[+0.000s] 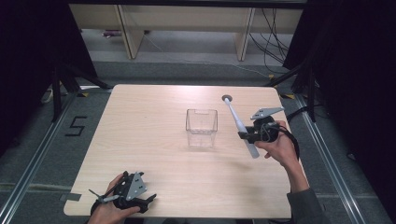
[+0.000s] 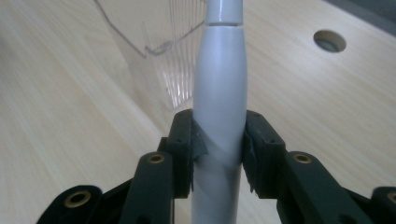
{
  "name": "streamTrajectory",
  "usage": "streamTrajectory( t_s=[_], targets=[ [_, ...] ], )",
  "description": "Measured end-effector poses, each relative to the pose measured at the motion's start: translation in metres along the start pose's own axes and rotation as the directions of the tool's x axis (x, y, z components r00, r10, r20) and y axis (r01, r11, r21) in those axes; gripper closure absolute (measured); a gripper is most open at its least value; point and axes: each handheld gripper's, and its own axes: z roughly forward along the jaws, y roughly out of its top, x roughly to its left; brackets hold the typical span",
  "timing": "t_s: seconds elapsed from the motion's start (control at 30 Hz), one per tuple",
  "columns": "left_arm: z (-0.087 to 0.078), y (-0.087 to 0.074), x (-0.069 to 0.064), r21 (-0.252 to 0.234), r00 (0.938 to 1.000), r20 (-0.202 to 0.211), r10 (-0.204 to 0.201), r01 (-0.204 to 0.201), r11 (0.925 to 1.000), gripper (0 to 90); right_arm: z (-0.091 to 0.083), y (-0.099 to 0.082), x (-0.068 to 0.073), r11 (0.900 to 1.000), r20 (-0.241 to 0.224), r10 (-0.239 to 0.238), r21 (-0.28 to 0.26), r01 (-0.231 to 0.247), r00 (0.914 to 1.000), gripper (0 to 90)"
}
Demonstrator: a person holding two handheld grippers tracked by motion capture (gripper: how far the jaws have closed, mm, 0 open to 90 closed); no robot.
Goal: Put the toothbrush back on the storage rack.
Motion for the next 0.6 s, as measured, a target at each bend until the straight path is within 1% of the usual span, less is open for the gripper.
streamTrajectory(
  t_s=[0.03,0.07,0.1,0.13,0.17,0.2,0.23,0.27,0.3,0.33,0.37,0.43,0.47,0.5,0.53,0.57,0.6],
  targets=[
    [0.0,0.0,0.0,0.0,1.0,0.0,0.0,0.0,1.0,15.1,0.002,0.002,0.001,0.9996,0.011,0.015,-0.022,-0.015,0.9998,67.1],
    [0.0,0.0,0.0,0.0,1.0,0.0,0.001,-0.001,1.0,15.1,0.001,0.004,0.0,0.9998,0.014,0.013,-0.015,-0.013,0.9998,67.1],
    [0.0,0.0,0.0,-0.001,1.0,0.0,-0.001,0.001,1.0,15.1,0.003,0.005,-0.001,0.9991,0.021,-0.009,-0.041,0.01,0.9997,67.1],
    [0.0,0.0,0.0,-0.001,1.0,-0.001,-0.001,0.001,1.0,15.1,0.002,0.008,0.0,0.9994,0.012,0.018,-0.028,-0.018,0.9998,67.1],
    [0.0,0.0,0.0,0.0,1.0,0.0,0.003,-0.003,1.0,15.1,0.003,0.01,-0.001,0.9992,0.015,0.007,-0.039,-0.007,0.9999,67.1],
    [0.0,0.0,0.0,0.0,1.0,0.0,0.003,-0.003,1.0,15.1,0.004,0.012,0.0,0.9991,0.008,0.017,-0.038,-0.016,0.9998,67.1],
    [0.0,0.0,0.0,-0.001,1.0,0.001,0.002,-0.002,1.0,15.1,0.005,0.013,-0.001,0.9987,0.011,0.016,-0.049,-0.015,0.9998,67.1],
    [0.0,0.0,0.0,-0.002,1.0,0.0,0.003,-0.003,1.0,15.1,0.008,0.015,-0.001,0.9968,0.011,0.023,-0.077,-0.022,0.9997,67.1],
    [0.0,0.0,0.0,-0.002,1.0,0.001,0.002,-0.002,1.0,15.1,0.008,0.018,-0.003,0.998,0.005,0.021,-0.06,-0.02,0.9998,67.1],
    [0.0,0.0,0.0,0.0,1.0,0.001,0.003,-0.003,1.0,15.1,0.009,0.02,-0.004,0.9965,0.006,0.013,-0.083,-0.013,0.9999,67.1],
    [0.0,0.0,0.0,0.0,1.0,0.0,0.002,-0.002,1.0,15.1,0.009,0.022,-0.003,0.9963,0.0,0.032,-0.079,-0.032,0.9995,67.1],
    [0.0,0.0,0.0,-0.001,1.0,0.001,0.001,-0.001,1.0,15.1,0.011,0.026,-0.004,0.9935,0.0,0.033,-0.109,-0.033,0.9995,67.1],
    [0.0,0.0,0.0,-0.001,1.0,-0.001,0.001,-0.001,1.0,15.1,0.011,0.029,-0.004,0.9939,-0.001,0.028,-0.107,-0.028,0.9996,67.1],
    [0.0,0.0,0.0,-0.001,1.0,-0.001,0.0,0.0,1.0,15.1,0.01,0.032,-0.004,0.9927,-0.001,0.033,-0.116,-0.033,0.9994,67.1],
    [0.0,0.0,0.0,-0.002,1.0,-0.001,0.0,0.0,1.0,15.1,0.011,0.035,-0.004,0.9915,0.007,0.023,-0.128,-0.022,0.9997,67.1],
    [0.0,0.0,0.0,-0.002,1.0,-0.001,-0.001,0.001,1.0,15.1,0.011,0.038,-0.004,0.9922,0.006,0.021,-0.123,-0.02,0.9998,67.1],
    [0.0,0.0,0.0,-0.002,1.0,-0.001,0.0,0.0,1.0,15.1,0.011,0.041,-0.004,0.991,0.017,0.016,-0.133,-0.013,0.9997,67.1]
  ],
)
